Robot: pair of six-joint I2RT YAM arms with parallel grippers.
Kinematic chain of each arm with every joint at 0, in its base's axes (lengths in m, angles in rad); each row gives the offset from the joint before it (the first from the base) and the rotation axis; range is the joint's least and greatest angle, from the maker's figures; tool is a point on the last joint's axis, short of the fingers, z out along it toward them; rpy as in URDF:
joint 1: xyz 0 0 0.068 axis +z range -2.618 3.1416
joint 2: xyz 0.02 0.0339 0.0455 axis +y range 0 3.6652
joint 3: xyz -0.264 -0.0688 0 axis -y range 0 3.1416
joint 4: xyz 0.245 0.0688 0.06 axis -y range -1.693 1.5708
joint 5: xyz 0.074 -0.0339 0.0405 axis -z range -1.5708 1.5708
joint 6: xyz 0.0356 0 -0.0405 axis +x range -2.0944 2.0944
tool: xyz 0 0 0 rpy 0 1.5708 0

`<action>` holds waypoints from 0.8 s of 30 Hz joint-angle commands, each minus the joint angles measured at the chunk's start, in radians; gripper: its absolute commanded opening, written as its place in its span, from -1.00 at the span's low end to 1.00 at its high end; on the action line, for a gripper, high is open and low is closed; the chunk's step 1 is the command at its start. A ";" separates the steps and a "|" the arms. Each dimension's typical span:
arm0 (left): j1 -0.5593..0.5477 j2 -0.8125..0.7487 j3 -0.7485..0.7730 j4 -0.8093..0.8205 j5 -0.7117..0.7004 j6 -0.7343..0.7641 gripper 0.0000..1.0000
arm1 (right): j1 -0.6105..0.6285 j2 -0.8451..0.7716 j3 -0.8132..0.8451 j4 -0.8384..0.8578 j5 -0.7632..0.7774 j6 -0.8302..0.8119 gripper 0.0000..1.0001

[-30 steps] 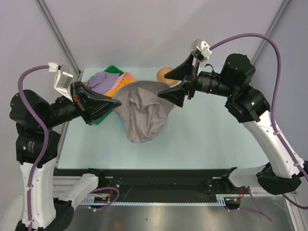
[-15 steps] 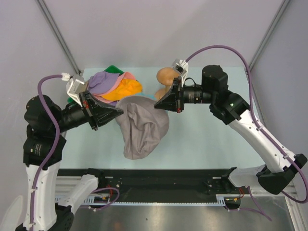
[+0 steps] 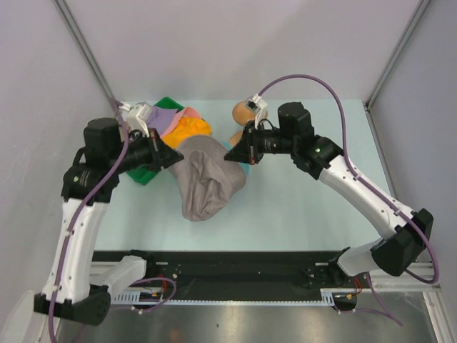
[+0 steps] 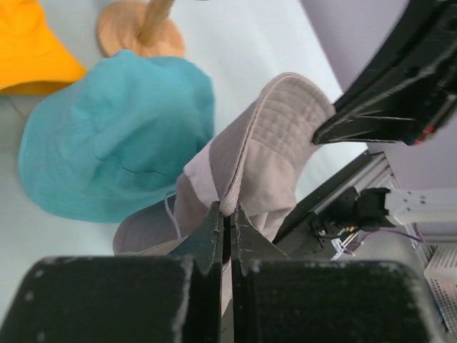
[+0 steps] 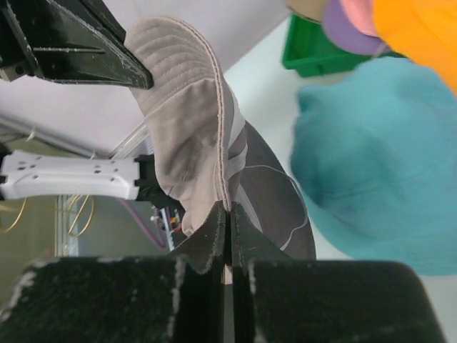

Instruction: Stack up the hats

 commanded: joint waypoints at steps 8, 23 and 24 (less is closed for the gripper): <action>0.009 0.210 0.006 0.153 -0.100 0.019 -0.99 | -0.114 0.091 0.002 0.153 0.111 0.104 -1.00; 0.048 0.457 0.017 0.265 -0.132 0.041 -1.00 | -0.143 0.229 0.023 0.181 0.235 0.134 -0.86; 0.049 0.463 0.017 0.273 -0.136 0.039 -0.99 | -0.143 0.236 0.025 0.173 0.249 0.135 -0.85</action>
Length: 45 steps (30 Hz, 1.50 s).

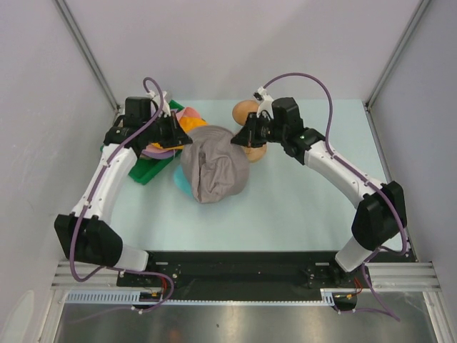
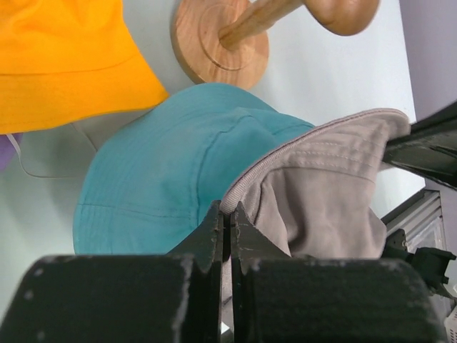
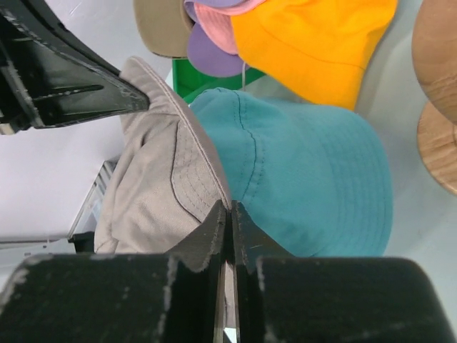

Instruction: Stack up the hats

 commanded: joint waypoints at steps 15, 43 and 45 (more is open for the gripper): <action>0.029 0.084 -0.035 0.152 -0.037 0.014 -0.99 | -0.011 0.085 0.027 -0.036 0.185 0.008 -0.78; 0.044 0.213 -0.143 0.163 -0.298 0.034 -0.99 | -0.019 0.180 -0.019 -0.181 0.362 0.036 -1.00; 0.044 0.219 -0.163 0.160 -0.332 0.041 -0.99 | -0.017 0.180 -0.035 -0.184 0.374 0.036 -1.00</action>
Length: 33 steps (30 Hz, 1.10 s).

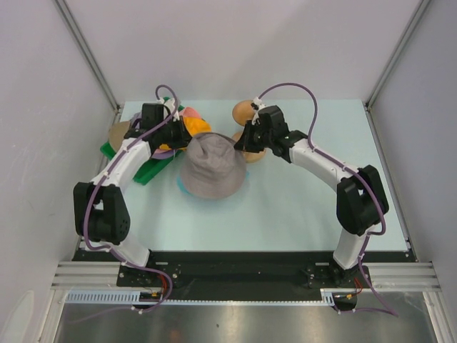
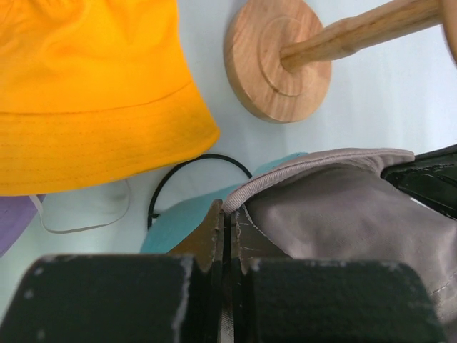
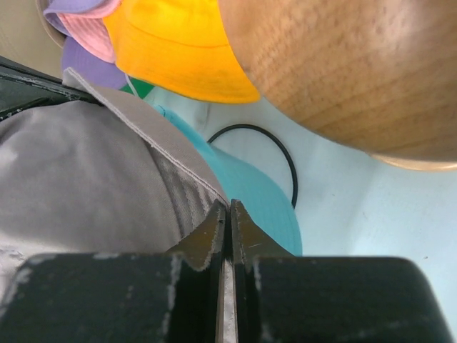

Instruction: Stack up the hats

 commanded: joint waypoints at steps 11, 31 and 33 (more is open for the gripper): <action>0.033 -0.059 -0.181 -0.044 -0.324 0.062 -0.99 | -0.013 -0.027 -0.145 -0.147 0.181 -0.015 -1.00; 0.078 -0.255 -0.100 -0.257 -0.329 0.033 0.51 | -0.012 -0.258 -0.197 -0.176 0.212 -0.055 0.11; 0.082 -0.290 -0.077 -0.286 -0.330 0.022 0.65 | -0.015 -0.291 -0.197 -0.193 0.217 -0.065 0.18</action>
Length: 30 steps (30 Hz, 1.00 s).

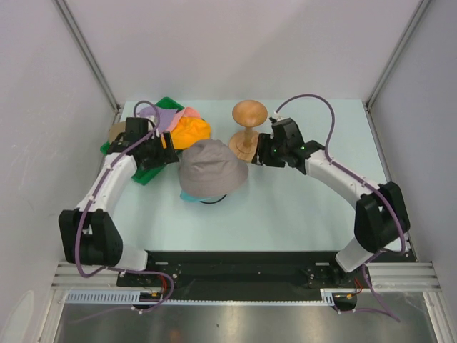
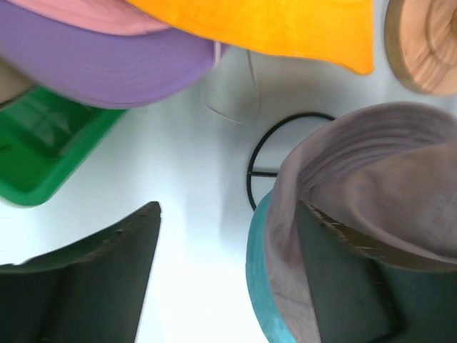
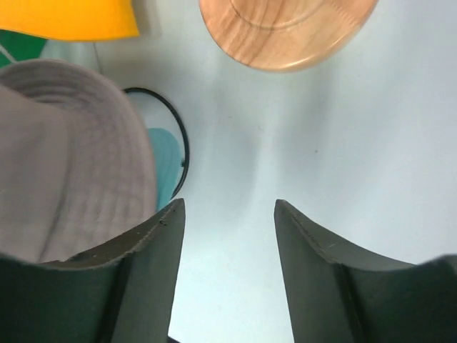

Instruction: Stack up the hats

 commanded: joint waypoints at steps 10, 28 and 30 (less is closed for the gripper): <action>0.015 -0.365 -0.069 -0.019 0.017 -0.087 0.90 | 0.057 -0.377 -0.115 0.030 -0.080 0.034 0.28; 0.015 -0.725 -0.444 0.104 0.215 -0.269 0.98 | 0.213 -0.355 -0.293 0.301 -0.085 0.313 0.45; 0.015 -0.735 -0.452 0.118 0.233 -0.283 0.98 | 0.213 -0.341 -0.302 0.324 -0.083 0.347 0.45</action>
